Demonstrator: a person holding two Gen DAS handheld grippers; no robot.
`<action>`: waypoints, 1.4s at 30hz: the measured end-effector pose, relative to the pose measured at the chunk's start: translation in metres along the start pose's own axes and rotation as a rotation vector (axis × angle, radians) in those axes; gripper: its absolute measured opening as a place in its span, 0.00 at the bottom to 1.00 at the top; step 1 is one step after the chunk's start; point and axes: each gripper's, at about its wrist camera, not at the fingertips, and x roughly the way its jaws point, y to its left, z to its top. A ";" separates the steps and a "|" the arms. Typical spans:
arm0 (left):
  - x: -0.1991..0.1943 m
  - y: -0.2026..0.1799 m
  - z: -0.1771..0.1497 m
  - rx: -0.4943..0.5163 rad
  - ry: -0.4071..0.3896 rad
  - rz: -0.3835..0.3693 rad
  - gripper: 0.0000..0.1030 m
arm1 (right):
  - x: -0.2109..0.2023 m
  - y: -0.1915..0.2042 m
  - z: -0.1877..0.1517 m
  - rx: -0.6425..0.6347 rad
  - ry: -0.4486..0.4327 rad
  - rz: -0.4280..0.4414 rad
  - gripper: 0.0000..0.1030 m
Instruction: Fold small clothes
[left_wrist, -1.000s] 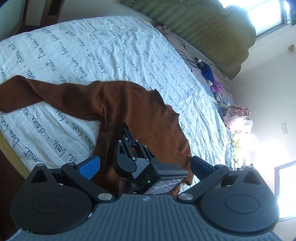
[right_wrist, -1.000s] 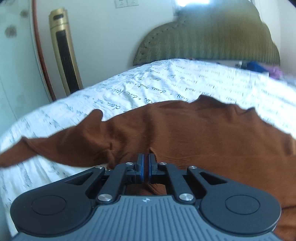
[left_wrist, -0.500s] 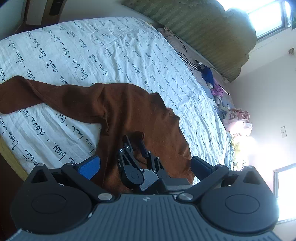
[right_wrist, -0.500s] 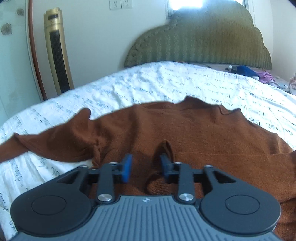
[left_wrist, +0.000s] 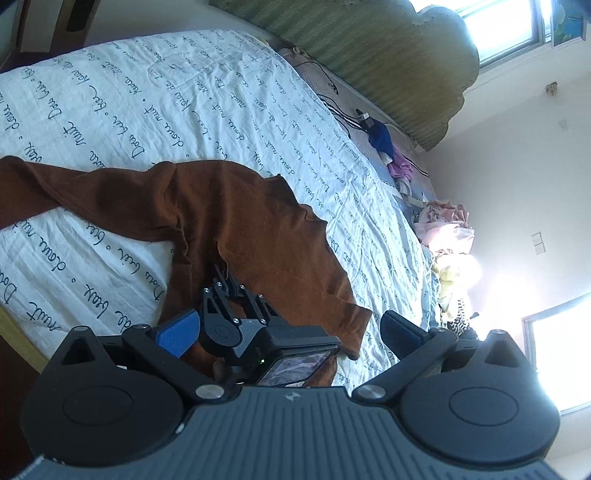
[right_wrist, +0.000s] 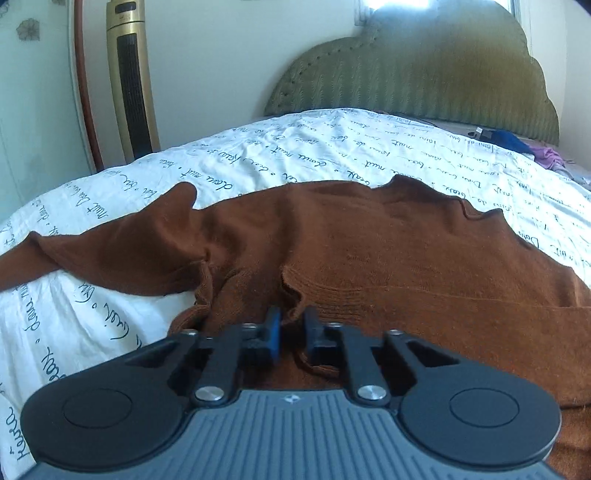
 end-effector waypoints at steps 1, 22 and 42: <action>-0.001 0.001 0.000 -0.003 0.004 -0.011 0.99 | -0.001 -0.003 0.000 0.024 -0.004 0.014 0.10; -0.006 0.005 -0.001 -0.020 0.004 -0.052 1.00 | -0.005 -0.020 0.003 0.137 0.001 0.058 0.04; -0.008 0.011 0.000 -0.031 0.026 -0.104 1.00 | 0.029 0.017 0.022 0.075 0.063 0.171 0.07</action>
